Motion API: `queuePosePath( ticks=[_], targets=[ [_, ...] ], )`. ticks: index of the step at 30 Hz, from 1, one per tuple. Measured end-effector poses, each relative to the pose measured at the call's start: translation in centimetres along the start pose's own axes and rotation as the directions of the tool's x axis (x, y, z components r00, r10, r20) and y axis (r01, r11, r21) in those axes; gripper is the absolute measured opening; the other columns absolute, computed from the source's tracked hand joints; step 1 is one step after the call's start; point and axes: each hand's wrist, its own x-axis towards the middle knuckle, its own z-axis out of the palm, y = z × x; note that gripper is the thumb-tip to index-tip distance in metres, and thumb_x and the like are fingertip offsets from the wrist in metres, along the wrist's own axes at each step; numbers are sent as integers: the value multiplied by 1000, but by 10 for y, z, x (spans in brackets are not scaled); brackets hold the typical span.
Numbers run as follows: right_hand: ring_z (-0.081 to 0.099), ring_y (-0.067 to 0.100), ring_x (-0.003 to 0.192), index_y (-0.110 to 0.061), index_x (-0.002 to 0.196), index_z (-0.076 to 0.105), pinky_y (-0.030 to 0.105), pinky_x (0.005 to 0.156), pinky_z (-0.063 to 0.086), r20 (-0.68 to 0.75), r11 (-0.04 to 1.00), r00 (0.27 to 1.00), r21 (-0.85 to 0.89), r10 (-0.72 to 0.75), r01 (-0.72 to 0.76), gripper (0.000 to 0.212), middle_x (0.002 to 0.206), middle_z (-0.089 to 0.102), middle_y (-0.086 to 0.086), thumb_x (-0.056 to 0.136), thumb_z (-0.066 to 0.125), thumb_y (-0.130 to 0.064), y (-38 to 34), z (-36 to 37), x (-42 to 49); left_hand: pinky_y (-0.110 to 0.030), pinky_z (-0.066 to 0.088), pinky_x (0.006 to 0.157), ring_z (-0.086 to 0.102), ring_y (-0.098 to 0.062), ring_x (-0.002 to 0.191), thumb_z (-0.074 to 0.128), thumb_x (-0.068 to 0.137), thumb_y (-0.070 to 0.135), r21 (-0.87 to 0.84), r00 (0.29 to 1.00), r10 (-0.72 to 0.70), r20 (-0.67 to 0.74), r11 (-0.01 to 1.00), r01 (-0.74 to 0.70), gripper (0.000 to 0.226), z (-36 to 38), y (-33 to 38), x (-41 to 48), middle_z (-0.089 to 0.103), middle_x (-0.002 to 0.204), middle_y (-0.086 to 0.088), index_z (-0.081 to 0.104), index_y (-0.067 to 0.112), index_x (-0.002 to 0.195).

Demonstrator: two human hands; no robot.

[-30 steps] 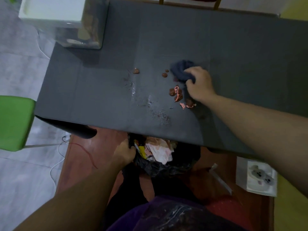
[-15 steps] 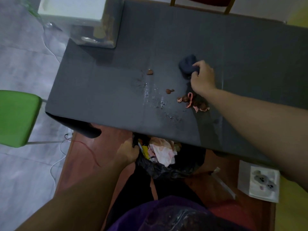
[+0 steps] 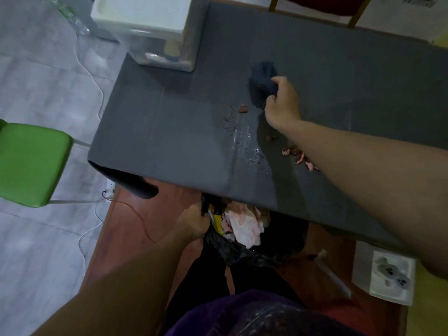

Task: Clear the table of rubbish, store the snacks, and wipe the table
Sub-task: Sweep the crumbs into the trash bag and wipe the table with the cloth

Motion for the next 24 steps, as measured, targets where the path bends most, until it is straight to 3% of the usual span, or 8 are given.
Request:
queuePosePath(
  ticks=[2, 5, 11, 13, 16, 20, 22, 24],
  targets=[
    [51, 28, 126, -4, 133, 57, 27, 104, 35, 177, 981, 972, -95, -152, 170, 45, 136, 58, 14, 91, 44, 5, -4, 7, -3, -43, 49, 83, 60, -40, 103, 47, 91, 13, 2, 1000, 9, 19, 1000, -9, 5, -3, -2, 2, 64, 107, -23, 51, 10, 93],
    [57, 31, 121, -9, 117, 71, 31, 105, 39, 382, 898, 866, -166, -322, 407, 42, 126, 67, 10, 87, 46, 5, -3, 11, -11, -42, 48, 81, 60, -41, 102, 46, 85, 22, 3, 1000, 7, 25, 1000, -7, 15, -4, -4, 2, 63, 105, -24, 50, 10, 94],
    [61, 29, 91, -19, 82, 71, 34, 79, 42, 513, 828, 817, -315, -262, 463, 27, 94, 71, 6, 85, 46, -8, 17, -19, -28, -39, 46, 80, 59, -40, 104, 48, 91, 15, 27, 1000, 1, -1, 1000, -1, 15, 3, -3, 3, 63, 109, -23, 54, 6, 100],
    [62, 29, 86, -20, 76, 66, 33, 72, 41, 458, 885, 863, -285, -213, 369, 26, 86, 69, 7, 82, 42, -13, 30, -33, -34, -38, 46, 79, 59, -39, 104, 48, 92, 14, 29, 1000, 8, -6, 1000, -8, 13, 7, -2, 3, 63, 108, -23, 54, 6, 101],
    [63, 28, 84, -18, 76, 65, 32, 71, 44, 160, 976, 982, -178, -97, 126, 28, 83, 68, 7, 78, 37, -15, 48, -54, -39, -39, 47, 83, 59, -41, 108, 50, 92, 14, 19, 999, 22, -23, 1000, -21, 24, 13, 2, 1, 63, 113, -24, 58, 2, 111],
    [58, 35, 108, -17, 93, 69, 44, 94, 42, -212, 938, 977, -331, 34, -104, 29, 107, 67, 13, 88, 40, -16, 78, -84, -46, -37, 47, 82, 60, -41, 108, 49, 88, 20, 5, 1000, 30, -4, 1000, -30, 29, 21, 8, -1, 64, 113, -24, 59, 3, 110],
    [47, 35, 123, -22, 102, 65, 47, 102, 36, -256, 896, 953, -367, 161, -250, 25, 124, 58, 12, 93, 43, -15, 93, -93, -51, -38, 49, 85, 60, -41, 108, 50, 90, 16, 16, 999, 34, -4, 999, -34, 25, 24, 10, -1, 65, 114, -24, 60, 4, 109],
    [40, 36, 130, -25, 113, 62, 47, 106, 33, -186, 876, 952, -379, 243, -297, 26, 135, 49, 11, 93, 48, -16, 105, -97, -59, -40, 50, 88, 60, -40, 109, 50, 91, 15, 27, 999, 38, -9, 999, -38, 25, 28, 12, -2, 65, 115, -23, 60, 5, 111]
  ],
)
